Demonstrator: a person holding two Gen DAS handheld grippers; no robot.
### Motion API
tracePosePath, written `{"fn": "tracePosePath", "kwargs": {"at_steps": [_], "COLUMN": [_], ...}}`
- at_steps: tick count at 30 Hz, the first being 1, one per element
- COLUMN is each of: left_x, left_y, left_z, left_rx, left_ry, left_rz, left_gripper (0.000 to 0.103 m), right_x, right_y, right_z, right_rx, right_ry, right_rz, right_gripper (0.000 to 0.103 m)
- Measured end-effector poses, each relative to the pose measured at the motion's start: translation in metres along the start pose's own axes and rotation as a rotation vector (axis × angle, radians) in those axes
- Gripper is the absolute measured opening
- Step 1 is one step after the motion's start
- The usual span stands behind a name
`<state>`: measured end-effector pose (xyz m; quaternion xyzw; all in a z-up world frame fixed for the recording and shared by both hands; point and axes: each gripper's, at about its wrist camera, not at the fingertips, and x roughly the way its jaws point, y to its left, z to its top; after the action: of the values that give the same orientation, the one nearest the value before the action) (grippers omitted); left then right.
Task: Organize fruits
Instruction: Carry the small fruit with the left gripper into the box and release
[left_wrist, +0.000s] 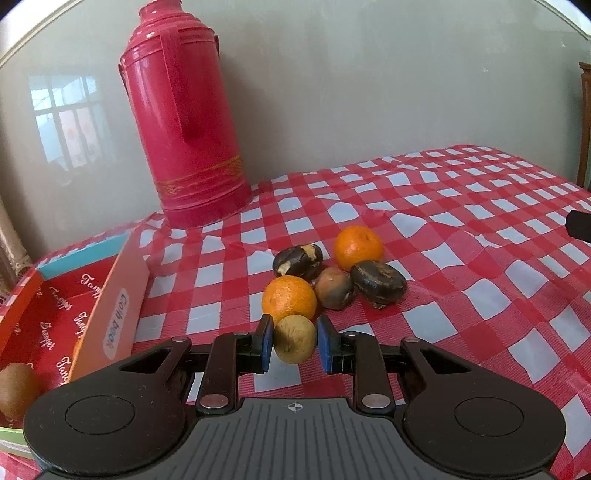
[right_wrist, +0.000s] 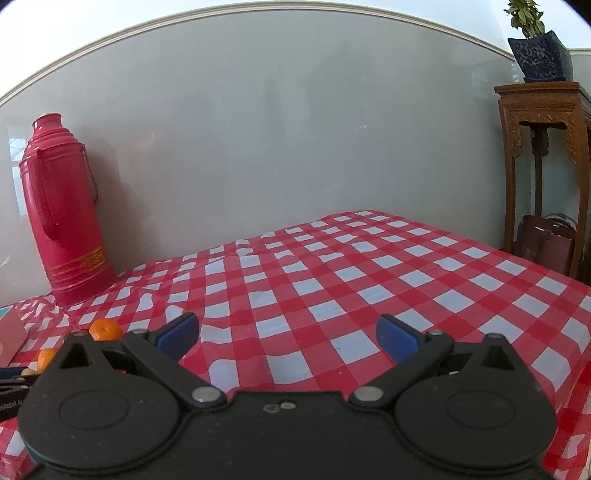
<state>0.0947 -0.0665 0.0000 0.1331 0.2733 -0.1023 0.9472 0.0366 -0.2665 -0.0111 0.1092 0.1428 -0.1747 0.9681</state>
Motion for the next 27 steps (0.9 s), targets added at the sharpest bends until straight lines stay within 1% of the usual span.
{"fn": "tracePosePath", "kwargs": {"at_steps": [17,22,27], "left_x": [-0.025,-0.032,-0.037], "left_y": [0.014,0.026,0.050], "left_z": [0.001,0.003,0.003], "left_rx": [0.005,-0.003,-0.052], "left_ry": [-0.063,-0.092,-0.108], "left_rz": [0.063,0.118,0.197], "left_gripper": [0.026,0.026,0.026], "right_x": [0.002,0.002,0.003], "right_y": [0.004,0.007,0.008], "right_z": [-0.001,-0.002,-0.002], "right_rx": [-0.023,-0.029,-0.039], "right_ry": [0.009,0.012,0.015], "right_rz": [0.019,0.024,0.032], "right_gripper": [0.097,0.097,0.097]}}
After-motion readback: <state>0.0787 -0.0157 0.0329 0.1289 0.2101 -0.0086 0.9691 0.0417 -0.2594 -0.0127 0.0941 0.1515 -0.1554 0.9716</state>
